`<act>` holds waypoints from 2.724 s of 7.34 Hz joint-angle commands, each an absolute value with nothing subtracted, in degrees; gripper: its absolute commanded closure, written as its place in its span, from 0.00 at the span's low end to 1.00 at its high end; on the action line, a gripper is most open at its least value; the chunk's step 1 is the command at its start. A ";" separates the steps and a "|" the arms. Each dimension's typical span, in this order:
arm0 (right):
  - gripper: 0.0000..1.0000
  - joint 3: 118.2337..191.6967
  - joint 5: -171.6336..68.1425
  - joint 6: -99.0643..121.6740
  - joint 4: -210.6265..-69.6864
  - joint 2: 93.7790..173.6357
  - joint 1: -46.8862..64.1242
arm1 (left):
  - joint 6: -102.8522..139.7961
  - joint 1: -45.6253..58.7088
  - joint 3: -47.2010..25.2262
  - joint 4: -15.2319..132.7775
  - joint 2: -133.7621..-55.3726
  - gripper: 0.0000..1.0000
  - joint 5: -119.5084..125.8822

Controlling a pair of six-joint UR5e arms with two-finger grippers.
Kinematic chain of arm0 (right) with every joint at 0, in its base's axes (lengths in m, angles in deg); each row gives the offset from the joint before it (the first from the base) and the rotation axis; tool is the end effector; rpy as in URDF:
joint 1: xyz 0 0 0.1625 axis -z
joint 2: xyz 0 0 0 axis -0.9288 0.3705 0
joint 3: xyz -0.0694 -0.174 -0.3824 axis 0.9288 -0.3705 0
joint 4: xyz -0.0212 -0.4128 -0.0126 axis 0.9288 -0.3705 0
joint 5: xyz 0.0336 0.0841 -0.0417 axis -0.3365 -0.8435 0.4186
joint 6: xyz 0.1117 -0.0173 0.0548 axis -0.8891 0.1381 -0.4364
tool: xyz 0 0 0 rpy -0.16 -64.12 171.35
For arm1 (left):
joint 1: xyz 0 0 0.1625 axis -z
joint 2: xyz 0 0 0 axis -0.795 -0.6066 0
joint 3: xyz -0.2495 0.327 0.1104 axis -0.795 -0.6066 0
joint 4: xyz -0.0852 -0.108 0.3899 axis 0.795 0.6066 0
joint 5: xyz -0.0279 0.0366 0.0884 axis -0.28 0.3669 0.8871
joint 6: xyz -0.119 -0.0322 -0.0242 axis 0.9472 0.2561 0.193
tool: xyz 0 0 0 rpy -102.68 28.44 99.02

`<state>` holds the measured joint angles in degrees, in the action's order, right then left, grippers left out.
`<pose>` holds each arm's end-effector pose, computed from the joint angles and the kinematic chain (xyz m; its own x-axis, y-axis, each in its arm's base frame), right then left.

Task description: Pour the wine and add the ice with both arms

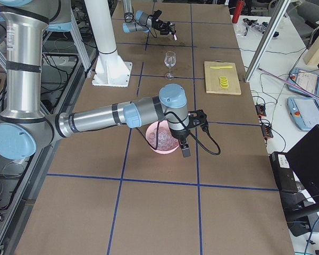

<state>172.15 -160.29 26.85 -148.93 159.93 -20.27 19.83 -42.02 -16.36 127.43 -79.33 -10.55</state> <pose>0.0381 -0.4606 0.5482 0.7428 -0.2144 0.6342 0.0120 0.9515 0.3075 0.4085 -0.3166 0.3989 0.7715 0.4195 -0.4783 0.4982 0.0693 0.8643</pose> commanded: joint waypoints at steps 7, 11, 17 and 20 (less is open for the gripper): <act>0.00 172.01 -160.30 26.75 -146.03 162.25 -20.34 | 19.39 -42.11 -23.53 85.26 -97.82 1.00 -12.36; 0.00 172.19 -160.30 26.75 -146.03 162.95 -20.34 | 19.30 -42.63 -24.17 72.16 -101.77 1.00 -12.37; 0.00 172.01 -160.38 26.75 -146.03 162.86 -20.34 | 0.19 -42.63 -24.08 72.13 -102.04 1.00 -9.92; 0.00 172.10 -160.38 26.66 -146.03 162.95 -20.34 | -6.69 -42.72 -23.82 72.13 -102.48 1.00 -5.79</act>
<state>172.03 -160.38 26.68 -146.03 162.92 -20.34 -3.37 -42.68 -23.94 72.13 -102.35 -7.47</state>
